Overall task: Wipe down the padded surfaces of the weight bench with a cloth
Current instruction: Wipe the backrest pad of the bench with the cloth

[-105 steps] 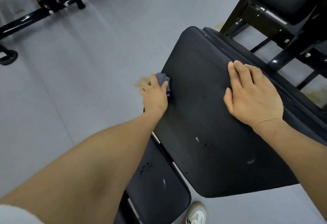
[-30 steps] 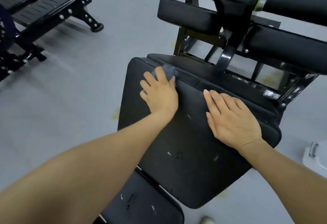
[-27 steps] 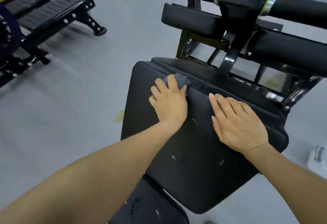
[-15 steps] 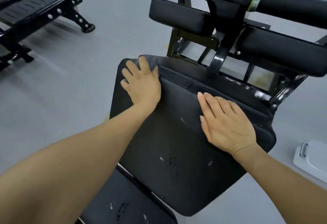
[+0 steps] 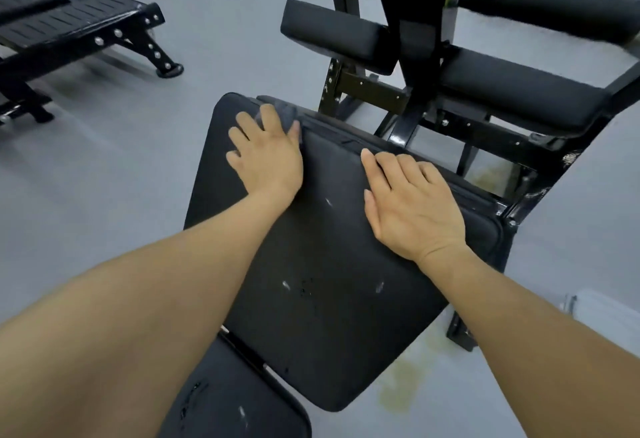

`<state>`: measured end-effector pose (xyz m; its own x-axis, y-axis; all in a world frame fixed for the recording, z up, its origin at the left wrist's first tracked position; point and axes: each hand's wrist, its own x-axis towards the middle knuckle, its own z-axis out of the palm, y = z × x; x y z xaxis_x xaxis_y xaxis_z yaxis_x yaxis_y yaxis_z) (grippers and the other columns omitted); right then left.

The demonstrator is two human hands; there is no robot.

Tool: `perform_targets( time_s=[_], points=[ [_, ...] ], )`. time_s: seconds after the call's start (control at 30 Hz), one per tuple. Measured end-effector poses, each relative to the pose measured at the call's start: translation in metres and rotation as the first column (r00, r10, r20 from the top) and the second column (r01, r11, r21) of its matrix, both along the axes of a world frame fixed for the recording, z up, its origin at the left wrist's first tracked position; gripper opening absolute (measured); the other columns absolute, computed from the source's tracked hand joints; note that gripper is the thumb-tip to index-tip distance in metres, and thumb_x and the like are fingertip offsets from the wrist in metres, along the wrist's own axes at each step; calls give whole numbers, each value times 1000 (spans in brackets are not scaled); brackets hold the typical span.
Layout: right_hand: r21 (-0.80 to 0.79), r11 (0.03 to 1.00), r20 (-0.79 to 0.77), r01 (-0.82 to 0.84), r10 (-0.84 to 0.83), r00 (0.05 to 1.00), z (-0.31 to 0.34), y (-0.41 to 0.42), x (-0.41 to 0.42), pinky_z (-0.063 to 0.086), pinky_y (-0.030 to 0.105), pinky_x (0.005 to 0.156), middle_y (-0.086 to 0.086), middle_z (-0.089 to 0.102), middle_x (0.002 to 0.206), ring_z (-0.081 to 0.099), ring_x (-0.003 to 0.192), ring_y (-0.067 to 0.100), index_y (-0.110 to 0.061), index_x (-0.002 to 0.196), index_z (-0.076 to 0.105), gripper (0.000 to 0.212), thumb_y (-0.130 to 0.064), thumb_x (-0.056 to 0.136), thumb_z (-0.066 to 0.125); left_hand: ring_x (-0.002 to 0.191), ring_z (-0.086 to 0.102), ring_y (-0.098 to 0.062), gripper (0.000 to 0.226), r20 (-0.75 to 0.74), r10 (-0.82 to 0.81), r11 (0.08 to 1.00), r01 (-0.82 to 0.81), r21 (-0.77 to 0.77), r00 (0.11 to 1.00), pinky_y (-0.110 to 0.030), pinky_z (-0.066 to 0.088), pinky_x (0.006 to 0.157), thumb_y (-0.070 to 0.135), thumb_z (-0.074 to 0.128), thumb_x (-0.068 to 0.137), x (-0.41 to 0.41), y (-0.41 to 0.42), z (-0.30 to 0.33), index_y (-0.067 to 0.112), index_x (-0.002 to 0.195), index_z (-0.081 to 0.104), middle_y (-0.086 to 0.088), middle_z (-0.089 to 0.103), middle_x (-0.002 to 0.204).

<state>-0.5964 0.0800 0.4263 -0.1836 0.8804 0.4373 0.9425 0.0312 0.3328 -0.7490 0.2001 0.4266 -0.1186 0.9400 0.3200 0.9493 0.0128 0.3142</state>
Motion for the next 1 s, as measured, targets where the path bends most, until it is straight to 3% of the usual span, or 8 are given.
perform_targets(
  time_s=[0.07, 0.23, 0.37, 0.5, 0.63, 0.77, 0.87, 1.0],
  points=[
    [12, 1000, 1, -1, 1, 1000, 0, 0, 1, 43, 39, 81, 11, 58, 115, 54, 99, 28, -3, 135, 46, 53, -31, 93, 33, 106, 48, -38, 48, -14, 31, 996, -29, 86, 999, -46, 44, 75, 45, 37, 94, 13, -22, -10, 9, 126, 42, -24, 46, 125],
    [17, 1000, -5, 18, -18, 1000, -4, -4, 3, 43, 39, 79, 12, 59, 114, 54, 98, 29, -1, 133, 47, 52, -31, 92, 34, 77, 54, -31, 40, -212, -234, 955, 265, 135, 949, -34, 40, 55, 47, 41, 87, 11, -90, -36, 13, 108, 44, -15, 56, 93],
    [38, 999, -5, 27, -27, 1000, -1, -4, 0, 41, 39, 77, 13, 58, 113, 53, 97, 30, -1, 131, 49, 51, -30, 92, 34, 103, 49, -35, 52, -279, -292, 944, 323, 72, 915, -41, 42, 73, 51, 33, 93, -2, -60, -16, 14, 127, 42, -18, 47, 122],
    [56, 998, 8, 22, -22, 1000, -2, -3, -3, 40, 37, 76, 11, 59, 111, 53, 95, 28, -3, 129, 50, 49, -30, 91, 35, 126, 30, -35, 56, 44, -66, 997, 68, -48, 997, -49, 34, 93, 50, 30, 97, 1, -21, 3, 14, 141, 24, -19, 23, 145],
    [70, 997, 10, 9, -10, 1000, -3, -2, 1, 38, 36, 74, 10, 59, 109, 53, 92, 27, -3, 128, 52, 46, -28, 92, 36, 98, 54, -36, 48, -71, 44, 992, -35, 122, 996, -42, 46, 67, 48, 35, 92, 14, -35, -16, 10, 120, 43, -23, 52, 118],
    [64, 998, 17, 13, -14, 1000, -3, -3, 2, 38, 36, 76, 11, 59, 110, 53, 93, 27, -3, 129, 51, 47, -29, 93, 35, 78, 55, -32, 40, -181, -166, 970, 193, 145, 969, -33, 41, 54, 48, 39, 87, 9, -75, -32, 13, 104, 42, -17, 57, 96],
    [85, 996, 19, 10, -12, 1000, -3, -3, 1, 40, 37, 76, 11, 59, 109, 53, 92, 27, -3, 128, 51, 46, -29, 93, 36, 95, 52, -36, 50, -208, -218, 963, 245, 112, 954, -40, 43, 63, 52, 35, 91, 1, -56, -15, 10, 116, 43, -20, 51, 112],
    [94, 995, 23, 14, -17, 1000, -3, -2, 0, 39, 36, 74, 10, 59, 107, 53, 90, 27, -5, 127, 53, 46, -30, 91, 38, 126, 29, -36, 60, 68, -43, 997, 47, -60, 997, -50, 36, 90, 51, 33, 96, 7, -12, 7, 14, 141, 23, -20, 22, 146]
  ],
)
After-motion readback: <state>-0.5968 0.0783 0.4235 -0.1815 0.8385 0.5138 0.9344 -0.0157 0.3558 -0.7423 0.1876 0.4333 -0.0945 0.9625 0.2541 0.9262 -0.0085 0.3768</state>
